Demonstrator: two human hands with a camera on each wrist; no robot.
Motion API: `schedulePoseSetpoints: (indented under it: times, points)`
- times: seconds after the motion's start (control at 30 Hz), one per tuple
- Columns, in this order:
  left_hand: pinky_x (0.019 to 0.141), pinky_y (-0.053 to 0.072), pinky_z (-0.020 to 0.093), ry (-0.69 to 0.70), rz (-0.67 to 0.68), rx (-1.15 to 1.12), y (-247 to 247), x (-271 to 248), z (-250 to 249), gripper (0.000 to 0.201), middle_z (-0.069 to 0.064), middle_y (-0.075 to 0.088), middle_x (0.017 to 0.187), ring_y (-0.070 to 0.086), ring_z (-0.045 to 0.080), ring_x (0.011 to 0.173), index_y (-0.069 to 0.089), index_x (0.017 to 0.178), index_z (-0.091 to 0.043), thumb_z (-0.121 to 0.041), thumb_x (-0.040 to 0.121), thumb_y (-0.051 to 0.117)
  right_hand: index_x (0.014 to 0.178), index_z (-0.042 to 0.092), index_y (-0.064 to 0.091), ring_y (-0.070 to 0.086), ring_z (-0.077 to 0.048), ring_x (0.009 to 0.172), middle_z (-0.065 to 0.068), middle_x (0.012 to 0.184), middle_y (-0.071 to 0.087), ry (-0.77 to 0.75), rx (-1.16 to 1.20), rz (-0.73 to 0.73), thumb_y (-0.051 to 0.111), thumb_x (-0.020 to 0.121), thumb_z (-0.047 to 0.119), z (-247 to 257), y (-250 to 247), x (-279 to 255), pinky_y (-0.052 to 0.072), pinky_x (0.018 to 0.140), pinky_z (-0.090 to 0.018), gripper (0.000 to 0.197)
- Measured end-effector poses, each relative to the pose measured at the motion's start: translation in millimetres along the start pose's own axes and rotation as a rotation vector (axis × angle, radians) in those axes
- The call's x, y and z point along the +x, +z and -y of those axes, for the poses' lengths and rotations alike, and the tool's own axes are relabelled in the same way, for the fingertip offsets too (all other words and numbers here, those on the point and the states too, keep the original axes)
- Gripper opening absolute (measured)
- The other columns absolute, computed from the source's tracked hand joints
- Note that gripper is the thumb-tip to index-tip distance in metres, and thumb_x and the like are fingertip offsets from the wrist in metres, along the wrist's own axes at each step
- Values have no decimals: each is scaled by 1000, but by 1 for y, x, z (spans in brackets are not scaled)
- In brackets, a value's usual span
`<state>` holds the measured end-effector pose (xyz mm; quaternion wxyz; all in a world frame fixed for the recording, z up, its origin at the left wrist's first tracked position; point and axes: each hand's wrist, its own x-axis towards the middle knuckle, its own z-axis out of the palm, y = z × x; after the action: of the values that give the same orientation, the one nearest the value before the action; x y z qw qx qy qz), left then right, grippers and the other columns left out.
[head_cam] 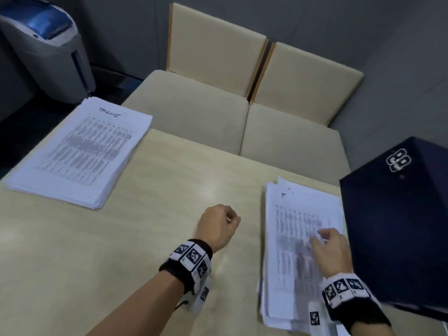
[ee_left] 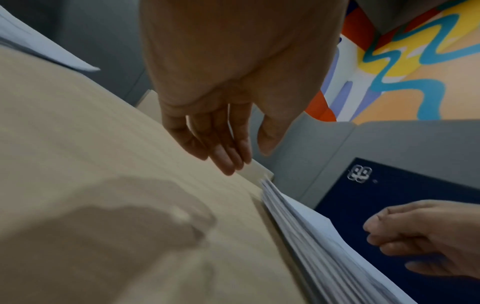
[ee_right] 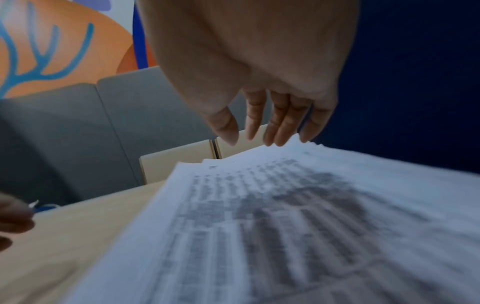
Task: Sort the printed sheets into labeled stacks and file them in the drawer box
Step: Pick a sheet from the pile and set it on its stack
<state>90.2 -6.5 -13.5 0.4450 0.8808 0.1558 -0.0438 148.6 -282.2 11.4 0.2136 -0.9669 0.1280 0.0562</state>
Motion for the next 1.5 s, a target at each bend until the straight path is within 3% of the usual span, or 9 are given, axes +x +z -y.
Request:
schedulePoseSetpoints:
  times: [0.17,0.37,0.53,0.6,0.77,0.87,1.0,1.23,1.5]
  points:
    - [85,50,27,-51,-58,-1,65,-5,-44,42,2,74,108,67,18,99,71,116,-11,-45,93,61,124,9,52,54,-29,107,-14,126,52,55,-3,153,70,86,28,-53,-18,19,44,90,-36,47]
    - [63,51,26,-106,-113,69,100,-16,-76,31,2,70,70,65,19,67,72,75,-13,-41,88,68,114,17,48,58,-24,102,-3,108,61,150,245,283,81,77,34,-76,-27,39,47,96,-38,53]
    - [47,28,27,-31,-46,80,102,-14,-84,36,2,48,55,44,18,52,56,63,-7,-31,87,69,117,10,52,60,-20,95,-5,106,62,148,448,390,85,75,25,-77,-30,43,48,84,-31,55]
    - [47,22,25,39,7,-8,102,-16,-84,49,-6,37,48,31,11,46,43,52,-15,-33,84,75,127,10,51,59,-21,107,-4,118,61,127,500,399,84,76,25,-84,-29,46,46,95,-34,62]
    - [44,26,16,127,97,-90,99,-22,-86,50,-12,40,39,36,5,37,47,44,-29,-39,82,79,124,4,60,68,-33,100,-10,107,72,238,792,381,64,82,-7,-101,-24,52,52,94,-46,44]
    - [46,29,16,136,115,-96,98,-20,-88,42,-15,47,43,41,4,41,55,50,-35,-43,88,70,101,7,72,69,-37,95,-17,100,74,272,934,367,54,81,-10,-109,-26,52,54,89,-51,32]
    - [70,57,33,91,13,-261,103,-15,-93,50,-6,73,74,68,10,62,73,78,-20,-60,93,48,97,-6,69,68,-38,98,-16,98,73,325,998,222,55,79,-11,-115,-32,56,52,74,-35,23]
    - [54,29,27,71,59,-156,110,-6,-94,42,-10,37,55,32,10,51,43,61,-21,-34,95,64,99,-5,66,65,-29,83,-20,97,69,335,1189,278,51,87,-10,-100,-45,59,56,72,-35,20]
    - [67,43,19,-136,-229,-387,9,-21,-56,13,-10,67,94,61,4,84,64,110,-22,-24,100,56,109,0,66,67,-31,82,-19,100,72,197,1210,355,58,94,2,-46,-10,37,59,76,-34,17]
